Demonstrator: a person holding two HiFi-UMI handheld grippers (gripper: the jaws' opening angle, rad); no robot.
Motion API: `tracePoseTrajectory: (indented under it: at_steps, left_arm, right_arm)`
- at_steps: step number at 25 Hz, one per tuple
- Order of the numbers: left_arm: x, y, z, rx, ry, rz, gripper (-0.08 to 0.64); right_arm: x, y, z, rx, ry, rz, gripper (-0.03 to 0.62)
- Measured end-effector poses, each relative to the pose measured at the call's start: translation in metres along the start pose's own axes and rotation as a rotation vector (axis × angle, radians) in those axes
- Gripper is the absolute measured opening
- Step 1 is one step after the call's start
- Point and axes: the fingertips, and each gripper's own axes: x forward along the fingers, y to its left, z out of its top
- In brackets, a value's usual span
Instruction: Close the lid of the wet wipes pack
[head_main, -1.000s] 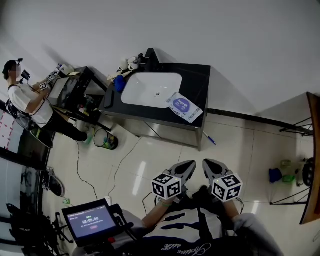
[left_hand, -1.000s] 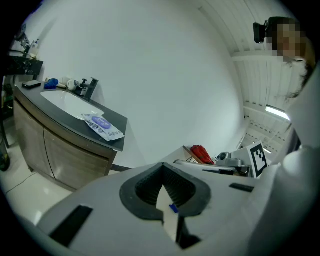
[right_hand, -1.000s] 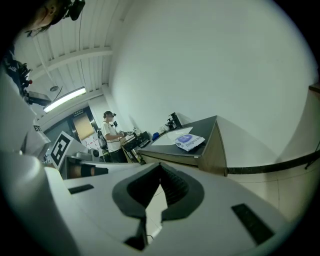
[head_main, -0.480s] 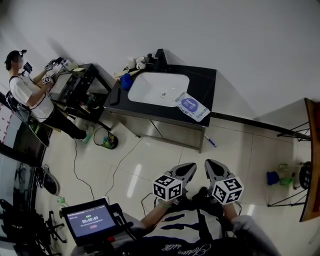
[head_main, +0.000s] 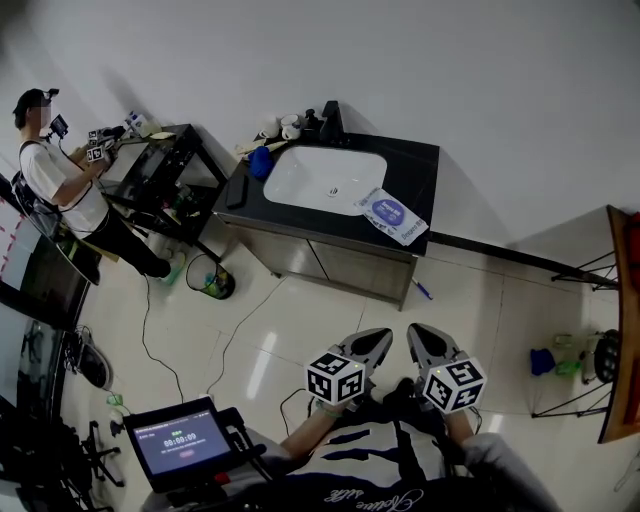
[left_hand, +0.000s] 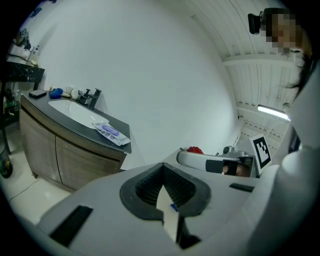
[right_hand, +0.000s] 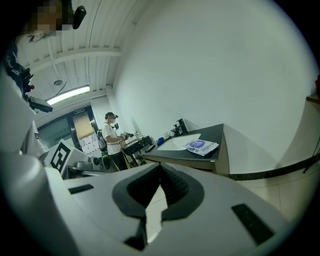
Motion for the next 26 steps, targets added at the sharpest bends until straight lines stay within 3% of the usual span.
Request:
tracePoseTrajectory:
  at_steps: [26]
  left_arm:
    - [-0.01,0.0,-0.002,0.007,-0.013,0.004,0.0]
  right_arm:
    - [-0.006,0.009,-0.007,-0.019,0.022,0.001,0.0]
